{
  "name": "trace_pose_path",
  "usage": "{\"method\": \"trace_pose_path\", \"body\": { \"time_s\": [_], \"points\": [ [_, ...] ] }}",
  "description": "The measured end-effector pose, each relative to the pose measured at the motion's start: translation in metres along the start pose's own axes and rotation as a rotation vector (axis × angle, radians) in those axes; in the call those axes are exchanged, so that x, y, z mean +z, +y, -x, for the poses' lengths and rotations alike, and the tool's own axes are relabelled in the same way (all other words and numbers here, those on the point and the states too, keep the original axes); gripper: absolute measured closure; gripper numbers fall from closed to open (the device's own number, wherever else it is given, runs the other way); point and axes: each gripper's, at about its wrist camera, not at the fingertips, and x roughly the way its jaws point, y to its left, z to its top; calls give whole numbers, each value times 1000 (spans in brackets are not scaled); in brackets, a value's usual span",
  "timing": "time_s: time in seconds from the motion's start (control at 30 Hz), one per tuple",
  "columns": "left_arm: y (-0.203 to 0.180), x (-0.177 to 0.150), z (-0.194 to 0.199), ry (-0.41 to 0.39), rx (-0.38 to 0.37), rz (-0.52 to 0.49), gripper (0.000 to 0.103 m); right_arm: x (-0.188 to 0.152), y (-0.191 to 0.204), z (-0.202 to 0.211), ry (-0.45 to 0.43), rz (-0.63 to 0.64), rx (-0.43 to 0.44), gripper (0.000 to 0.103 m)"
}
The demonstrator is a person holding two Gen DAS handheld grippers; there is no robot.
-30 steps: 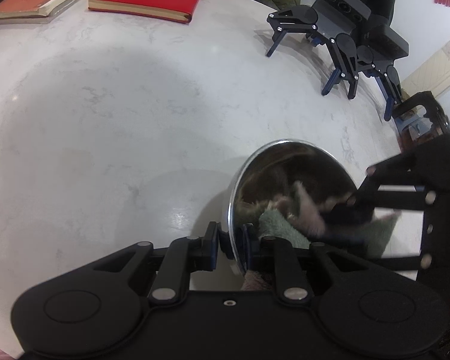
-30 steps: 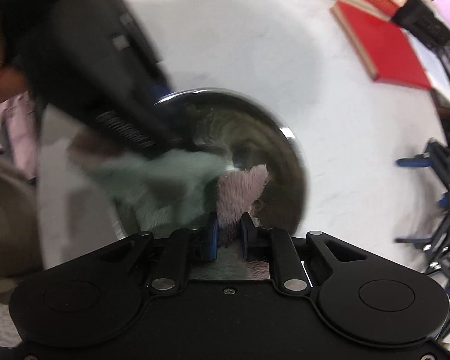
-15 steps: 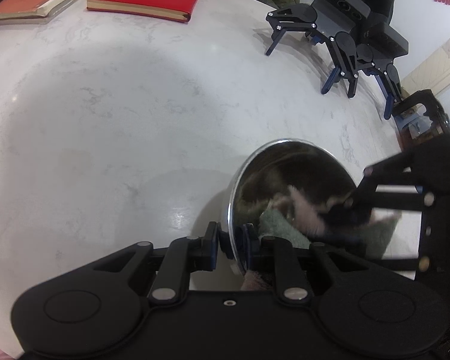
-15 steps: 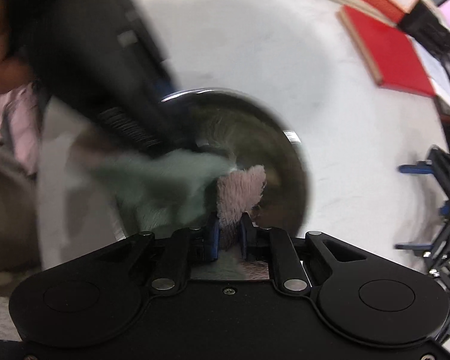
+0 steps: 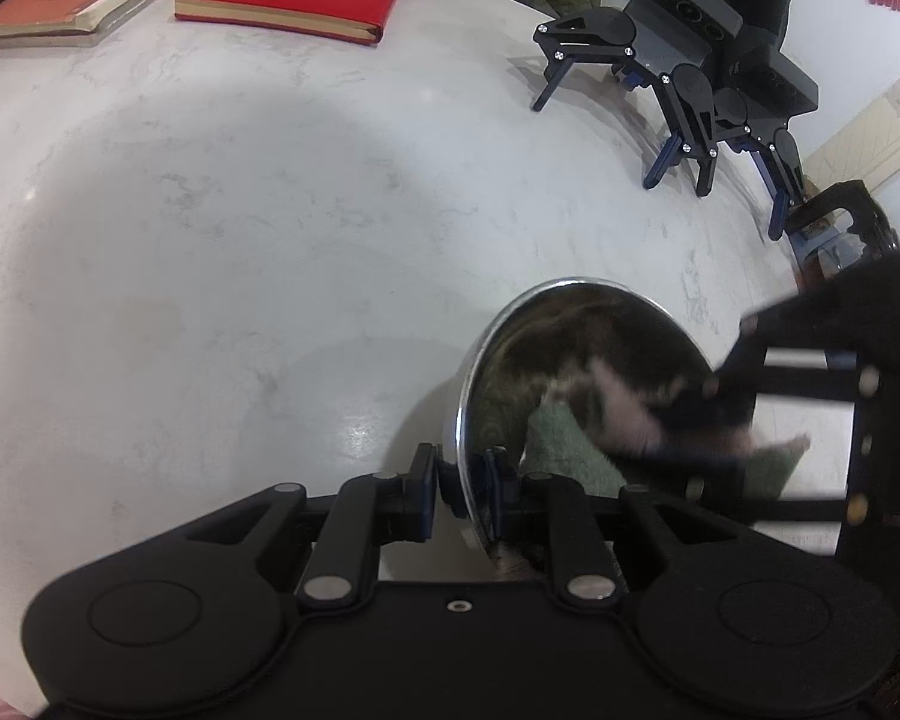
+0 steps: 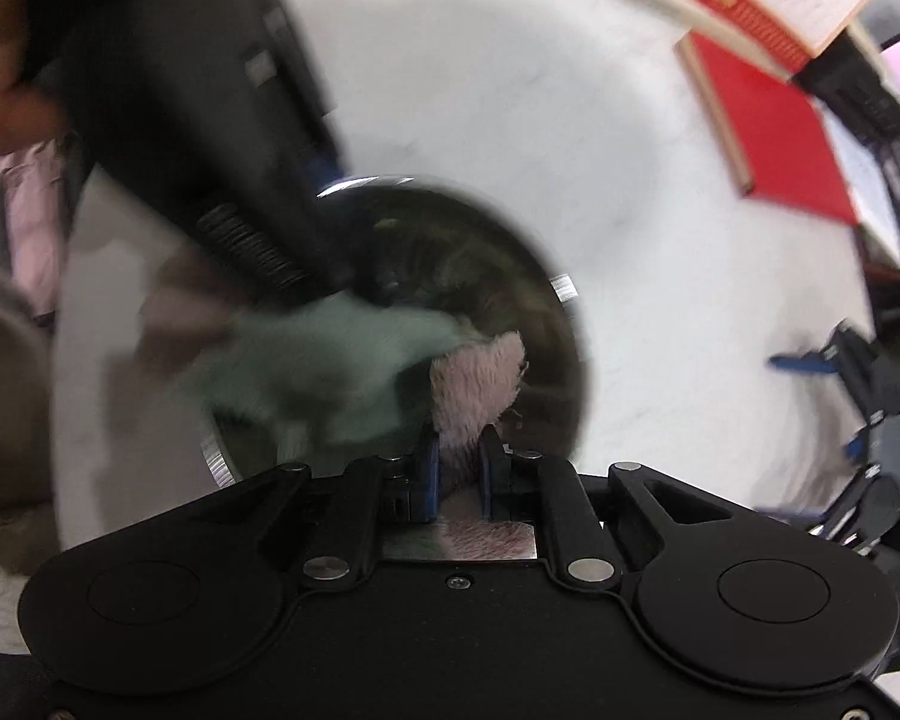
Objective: Clean bowl
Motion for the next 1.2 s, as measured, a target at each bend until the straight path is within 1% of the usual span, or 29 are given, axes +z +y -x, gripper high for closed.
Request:
{"method": "trace_pose_path", "body": {
  "time_s": [0.07, 0.1, 0.17, 0.2, 0.27, 0.33, 0.4, 0.43, 0.47, 0.5, 0.53, 0.57, 0.6, 0.63, 0.67, 0.7, 0.73, 0.77, 0.8, 0.83, 0.9, 0.97, 1.07, 1.1, 1.13, 1.17, 1.2],
  "points": [
    [0, 0, 1, 2, 3, -5, 87, 4, 5, 3, -20, -1, 47, 90],
    [0, 0, 1, 5, 7, -8, 87, 4, -2, -6, -31, -2, 49, 90],
    [1, 0, 2, 8, 10, -12, 87, 13, -11, -7, -66, 5, -11, 90],
    [1, 0, 2, 10, 12, -14, 87, 18, -21, -7, -82, -13, -51, 90],
    [2, 0, 2, 10, 13, -14, 86, 19, -34, -6, -92, -50, -63, 92],
    [1, 0, 2, 9, 14, -13, 86, 18, -42, -9, -97, -85, -43, 92],
    [1, 0, 2, 9, 16, -12, 86, 15, -40, -12, -79, -86, -44, 92],
    [1, 1, 2, 10, 15, -14, 86, 14, -39, -17, -67, -93, -25, 87],
    [1, 1, 1, 12, 14, -17, 86, 13, -38, -22, -56, -99, -6, 85],
    [1, 2, 1, 14, 15, -23, 86, 12, -39, -27, -54, -106, 9, 85],
    [0, 3, 2, 17, 18, -30, 87, 11, -40, -26, -59, -127, 16, 81],
    [-1, 5, 2, 12, 23, -38, 87, 11, -40, -26, -64, -149, 24, 72],
    [-1, 6, 4, 3, 28, -45, 87, 2, -45, -16, -80, -194, 26, 68],
    [-2, 7, 6, -9, 26, -53, 87, -4, -58, -2, -140, -306, 25, 60],
    [-3, 9, 8, -21, 23, -60, 86, -7, -64, 4, -171, -364, 28, 54],
    [-3, 11, 10, -29, 21, -63, 86, -13, -71, 13, -208, -445, 31, 51],
    [-3, 13, 10, -37, 20, -64, 86, -20, -78, 22, -246, -527, 34, 46],
    [-4, 16, 10, -42, 19, -67, 86, -34, -88, 29, -286, -665, 44, 44],
    [-4, 19, 10, -46, 19, -72, 86, -48, -98, 36, -324, -802, 54, 43],
    [-5, 22, 9, -50, 19, -76, 86, -52, -102, 34, -328, -834, 62, 43],
    [-8, 27, 6, -55, 19, -86, 86, -73, -108, 30, -334, -1007, 130, 43],
    [-9, 32, 2, -62, 16, -89, 86, -93, -114, 10, -305, -1165, 224, 44],
    [-9, 36, -4, -66, 2, -70, 83, -102, -115, -23, -281, -1271, 322, 47],
    [-9, 36, -4, -69, 0, -63, 84, -103, -116, -28, -281, -1292, 346, 48],
    [-8, 36, -4, -70, 2, -57, 85, -105, -112, -34, -285, -1329, 387, 51],
    [-8, 35, -3, -69, 6, -52, 86, -107, -105, -35, -292, -1352, 422, 58],
    [-7, 33, -1, -66, 15, -45, 88, -111, -97, -32, -298, -1358, 434, 60]
  ]
}}
